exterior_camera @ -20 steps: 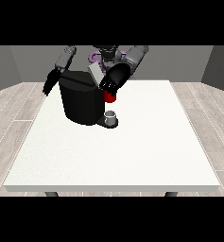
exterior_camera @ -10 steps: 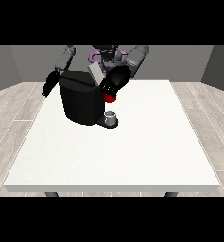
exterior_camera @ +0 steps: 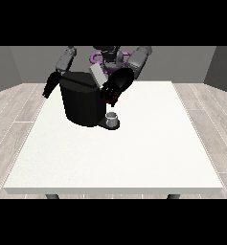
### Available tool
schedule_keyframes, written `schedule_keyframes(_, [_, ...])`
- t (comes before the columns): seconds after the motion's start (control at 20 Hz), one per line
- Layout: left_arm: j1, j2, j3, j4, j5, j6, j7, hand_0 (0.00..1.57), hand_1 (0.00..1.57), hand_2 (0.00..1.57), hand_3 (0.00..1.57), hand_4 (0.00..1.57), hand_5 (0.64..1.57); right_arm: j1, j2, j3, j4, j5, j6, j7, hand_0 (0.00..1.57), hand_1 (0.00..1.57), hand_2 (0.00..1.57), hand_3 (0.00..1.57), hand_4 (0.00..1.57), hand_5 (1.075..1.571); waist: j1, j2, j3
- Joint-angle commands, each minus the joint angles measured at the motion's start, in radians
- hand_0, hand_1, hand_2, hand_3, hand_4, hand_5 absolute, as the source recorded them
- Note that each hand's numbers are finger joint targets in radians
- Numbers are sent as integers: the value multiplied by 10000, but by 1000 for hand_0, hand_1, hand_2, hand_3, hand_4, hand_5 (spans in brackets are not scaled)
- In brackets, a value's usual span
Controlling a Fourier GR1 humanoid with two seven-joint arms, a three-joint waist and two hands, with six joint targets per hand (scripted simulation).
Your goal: Insert the coffee pod into the coffee machine and close the lid
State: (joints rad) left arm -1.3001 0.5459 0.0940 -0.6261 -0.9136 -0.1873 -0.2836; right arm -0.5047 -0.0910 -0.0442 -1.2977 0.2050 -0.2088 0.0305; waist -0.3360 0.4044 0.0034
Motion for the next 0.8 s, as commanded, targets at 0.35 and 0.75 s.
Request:
schedule_keyframes(0.35, [317,-413,-138,52,-191,-4,232,0,0,299,199,0,1571,365,-110,-442,625,-439,251,-385,0,0,0,0,144,1571,537,-630,-26])
schedule_keyframes(0.75, [2210,-1551,-200,38,321,-754,270,0,0,85,0,0,1571,2021,-73,-560,957,-661,459,-163,0,0,0,0,0,1571,1552,-3180,-33])
